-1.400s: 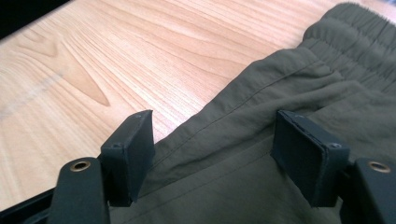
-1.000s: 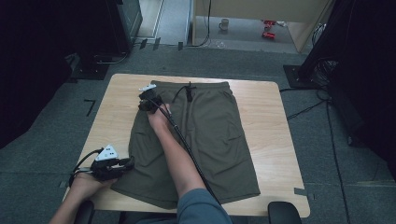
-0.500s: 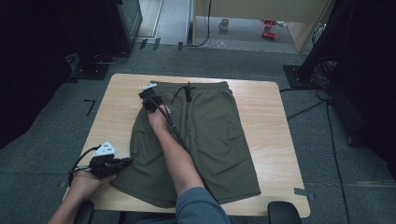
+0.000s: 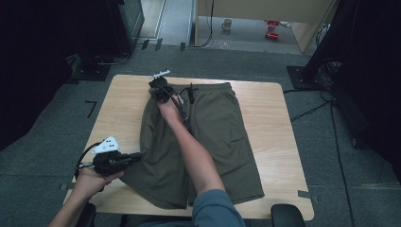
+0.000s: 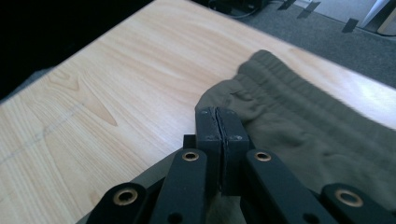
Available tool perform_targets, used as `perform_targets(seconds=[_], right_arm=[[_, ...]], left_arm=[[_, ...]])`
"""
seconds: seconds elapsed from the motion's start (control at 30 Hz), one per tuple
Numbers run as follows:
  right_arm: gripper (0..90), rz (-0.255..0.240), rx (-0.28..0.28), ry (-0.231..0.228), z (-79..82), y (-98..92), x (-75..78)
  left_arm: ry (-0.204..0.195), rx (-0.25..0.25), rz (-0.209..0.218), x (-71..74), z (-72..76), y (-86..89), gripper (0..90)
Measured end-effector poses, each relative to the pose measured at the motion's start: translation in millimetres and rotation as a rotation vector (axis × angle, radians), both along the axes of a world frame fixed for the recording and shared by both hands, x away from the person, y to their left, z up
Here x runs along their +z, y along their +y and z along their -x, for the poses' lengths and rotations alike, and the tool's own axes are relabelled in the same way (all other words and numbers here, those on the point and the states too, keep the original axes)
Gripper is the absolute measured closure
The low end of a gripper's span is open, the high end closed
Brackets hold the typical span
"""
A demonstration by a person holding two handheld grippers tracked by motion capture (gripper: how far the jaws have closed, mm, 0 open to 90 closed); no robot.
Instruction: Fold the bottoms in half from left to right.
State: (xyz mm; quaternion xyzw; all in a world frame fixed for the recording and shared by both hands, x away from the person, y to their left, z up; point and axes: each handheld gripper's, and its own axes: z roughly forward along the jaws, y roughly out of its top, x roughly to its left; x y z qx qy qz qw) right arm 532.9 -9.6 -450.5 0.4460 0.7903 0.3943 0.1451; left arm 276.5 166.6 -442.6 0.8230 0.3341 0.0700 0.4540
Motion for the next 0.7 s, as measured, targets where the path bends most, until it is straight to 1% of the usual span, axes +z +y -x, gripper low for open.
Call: perform_targets(seconds=[0.03,0.07,0.1,0.13,0.17,0.2,0.23,0.27,0.37,0.4,0.43,0.47,0.5,0.53,0.57,0.6,0.7], right_arm=[[89.1,0.0,0.0,0.0,0.0,0.0,0.0],[89.1,-0.007,-0.004,-0.002,0.5,-4.0,2.7],[89.0,-0.012,-0.005,-0.008,0.6,-9.9,5.9],[89.0,-0.013,-0.012,-0.018,1.8,-21.5,11.4],[89.0,-0.013,-0.012,-0.018,1.8,-21.5,11.4],[89.0,-0.018,-0.015,-0.021,2.6,-27.4,13.7],[89.0,-0.034,-0.025,-0.017,3.7,-39.4,17.5],[89.0,-0.034,-0.025,-0.017,3.7,-39.4,17.5],[89.0,-0.045,-0.037,-0.009,5.2,-56.5,21.8],[89.0,-0.049,-0.047,-0.004,7.0,-68.8,24.3],[89.0,-0.049,-0.047,-0.004,7.0,-68.8,24.3],[89.0,-0.047,-0.051,-0.003,8.0,-72.7,24.9],[89.0,-0.04,-0.056,-0.006,9.5,-79.3,25.7],[89.0,-0.038,-0.068,-0.003,12.1,-90.7,27.5],[89.0,-0.038,-0.068,-0.003,12.1,-90.7,27.5],[89.0,-0.037,-0.071,-0.007,13.0,-95.4,28.1],[89.0,-0.037,-0.09,-0.001,15.9,-114.5,30.9]], left_arm=[[0.0,0.0,0.0,0.0,0.0,0.0,89.8],[-0.005,-0.009,0.002,3.1,-1.0,-4.2,89.8],[-0.004,-0.019,0.001,6.3,-2.4,-8.5,89.8],[-0.008,-0.027,0.003,9.5,-3.4,-13.3,89.8],[-0.01,-0.037,0.005,12.5,-4.4,-18.3,89.8],[-0.01,-0.05,0.005,15.8,-5.3,-23.3,89.7],[-0.014,-0.06,0.007,18.8,-5.8,-28.8,89.8],[-0.018,-0.072,0.003,21.8,-6.1,-34.3,89.8],[-0.031,-0.107,-0.005,29.6,-6.8,-50.5,89.8],[-0.034,-0.122,-0.005,31.2,-7.6,-56.8,89.8],[-0.033,-0.13,-0.006,31.7,-8.4,-60.6,89.8],[-0.027,-0.14,-0.006,31.9,-9.9,-67.2,89.8],[-0.026,-0.146,-0.006,31.9,-10.5,-71.1,89.8],[-0.027,-0.157,-0.002,31.9,-10.7,-77.9,89.8],[-0.027,-0.165,-0.001,32.1,-10.6,-82.0,89.8],[-0.029,-0.174,0.002,32.4,-10.6,-87.2,89.8],[-0.032,-0.203,-0.001,34.1,-11.0,-102.2,89.8]])
